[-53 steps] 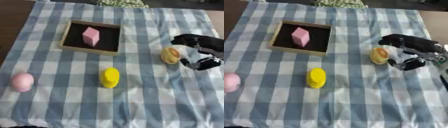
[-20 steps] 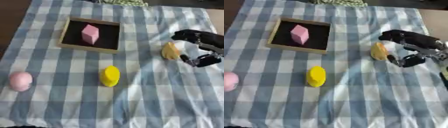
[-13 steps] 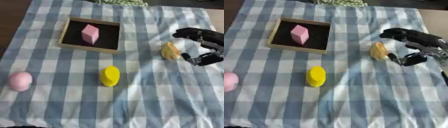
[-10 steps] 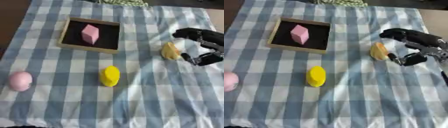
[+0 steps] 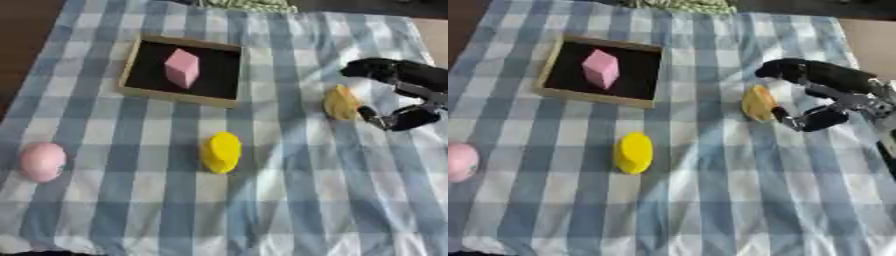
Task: Pick up objects on the table and place them in the box.
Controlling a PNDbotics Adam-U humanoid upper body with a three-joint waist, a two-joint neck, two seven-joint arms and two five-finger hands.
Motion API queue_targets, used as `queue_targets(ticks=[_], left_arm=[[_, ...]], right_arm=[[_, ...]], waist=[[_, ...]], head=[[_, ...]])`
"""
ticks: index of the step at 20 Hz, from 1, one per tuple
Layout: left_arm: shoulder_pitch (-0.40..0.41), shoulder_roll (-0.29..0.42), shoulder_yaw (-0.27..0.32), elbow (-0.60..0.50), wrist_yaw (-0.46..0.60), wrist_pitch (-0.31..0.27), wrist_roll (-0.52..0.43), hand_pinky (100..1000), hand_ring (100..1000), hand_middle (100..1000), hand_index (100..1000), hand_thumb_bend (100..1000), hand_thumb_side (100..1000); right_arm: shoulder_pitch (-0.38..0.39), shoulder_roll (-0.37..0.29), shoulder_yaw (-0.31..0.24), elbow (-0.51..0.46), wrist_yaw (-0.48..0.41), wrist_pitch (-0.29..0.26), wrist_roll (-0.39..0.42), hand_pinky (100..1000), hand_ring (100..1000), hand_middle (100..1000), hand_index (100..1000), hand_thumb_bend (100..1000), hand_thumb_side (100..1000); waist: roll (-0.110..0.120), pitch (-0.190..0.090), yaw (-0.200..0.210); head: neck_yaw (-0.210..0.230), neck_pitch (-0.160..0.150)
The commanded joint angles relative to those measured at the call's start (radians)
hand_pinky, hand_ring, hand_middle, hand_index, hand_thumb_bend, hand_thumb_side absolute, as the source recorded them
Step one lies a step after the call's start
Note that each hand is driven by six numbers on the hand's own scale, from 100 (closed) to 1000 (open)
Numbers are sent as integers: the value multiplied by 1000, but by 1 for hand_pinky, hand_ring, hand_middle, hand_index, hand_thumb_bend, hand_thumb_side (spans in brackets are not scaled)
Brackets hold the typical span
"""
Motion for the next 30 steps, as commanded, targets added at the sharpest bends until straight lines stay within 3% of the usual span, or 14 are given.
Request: queue_targets(ticks=[1,14,15,16,22,30], left_arm=[[-10,24,2,-13,4,1,-2,793,960,820,839,100,565],[-9,24,2,-13,4,2,-5,794,961,822,839,100,565],[-9,25,3,-13,4,2,-4,794,961,822,839,100,565],[-8,26,4,-13,3,1,-4,794,961,822,839,100,565],[-7,28,6,-13,1,1,-1,794,962,823,840,100,565],[-6,27,6,-14,1,3,0,795,963,824,840,100,565]], right_arm=[[-16,-17,-6,4,6,-126,140,1000,1000,931,1000,100,264],[-14,-14,-6,6,-10,-107,178,1000,1000,923,1000,100,263],[-13,-15,-9,1,-19,-107,179,1000,1000,914,1000,100,327],[-12,-18,-13,-7,-29,-106,179,1000,1000,909,1000,100,251],[8,-42,-38,-81,-115,-90,182,1000,1000,884,1000,100,233],[32,-36,-37,-123,-167,-66,250,1000,1000,882,1000,100,234]], waist=[[-12,0,1],[-13,2,-3],[-13,2,-3],[-14,2,-4],[-18,-3,-11],[-17,-8,-14]], head=[[-2,4],[1,4],[2,4],[3,4],[7,4],[6,4]])
